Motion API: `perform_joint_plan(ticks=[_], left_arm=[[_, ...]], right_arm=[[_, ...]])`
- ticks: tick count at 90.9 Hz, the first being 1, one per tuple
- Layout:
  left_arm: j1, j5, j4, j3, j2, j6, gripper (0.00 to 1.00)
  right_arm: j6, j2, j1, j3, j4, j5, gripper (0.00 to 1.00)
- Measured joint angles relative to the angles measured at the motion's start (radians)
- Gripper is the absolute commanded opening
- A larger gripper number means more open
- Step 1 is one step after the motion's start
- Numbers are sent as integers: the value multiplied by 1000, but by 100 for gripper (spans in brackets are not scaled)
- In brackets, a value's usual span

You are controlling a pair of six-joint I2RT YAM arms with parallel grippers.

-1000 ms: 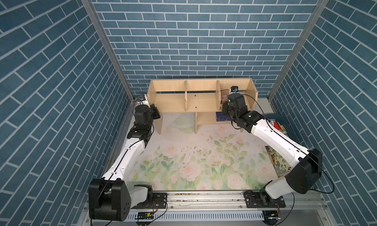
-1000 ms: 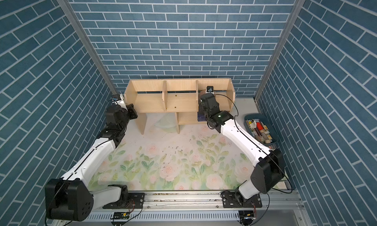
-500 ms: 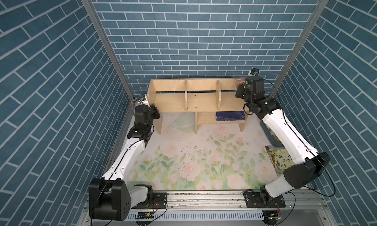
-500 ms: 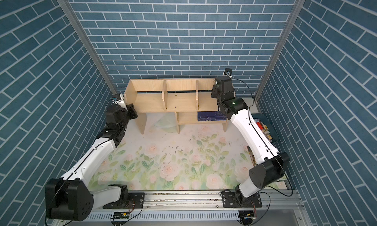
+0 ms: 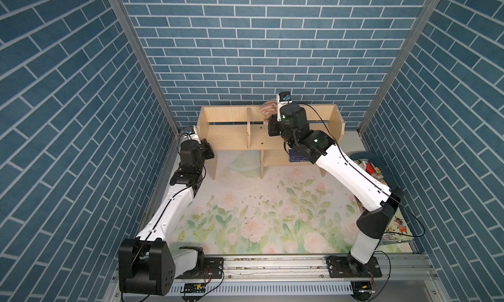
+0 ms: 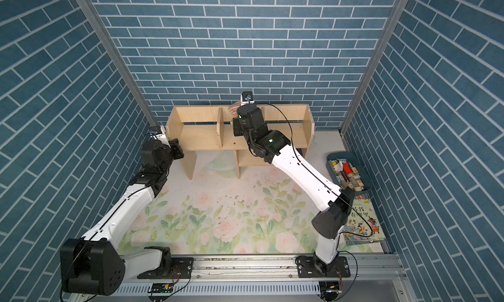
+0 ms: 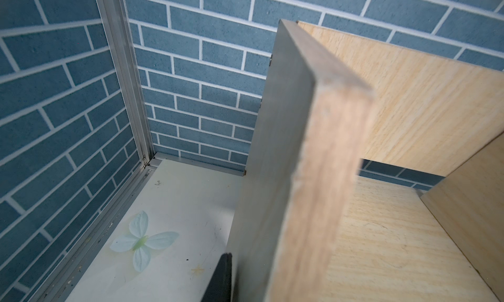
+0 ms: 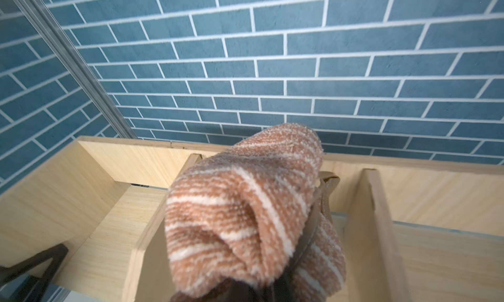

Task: Wipe the bookshelf clean with a cloth
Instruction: Hold the shelf at the center of the board.

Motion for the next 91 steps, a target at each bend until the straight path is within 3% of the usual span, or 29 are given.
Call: perform_joint_plan(ticks=[18,42,53,73,91], left_arm=[[0,0,0,0,0,0,0],[-6,11,0,0,0,1,0],[-8,8,0,0,0,2,0],[-8,8,0,0,0,3,0],[-8,8,0,0,0,3,0]], right_arm=[[46,87,-14,-136,-14,33,0],[76,35,-41,-214,26,51,0],[73,51,-45,-168,9,38,0],[71,193,-56,107,-13,27,0],[71,209,8,56,-6,26,0]])
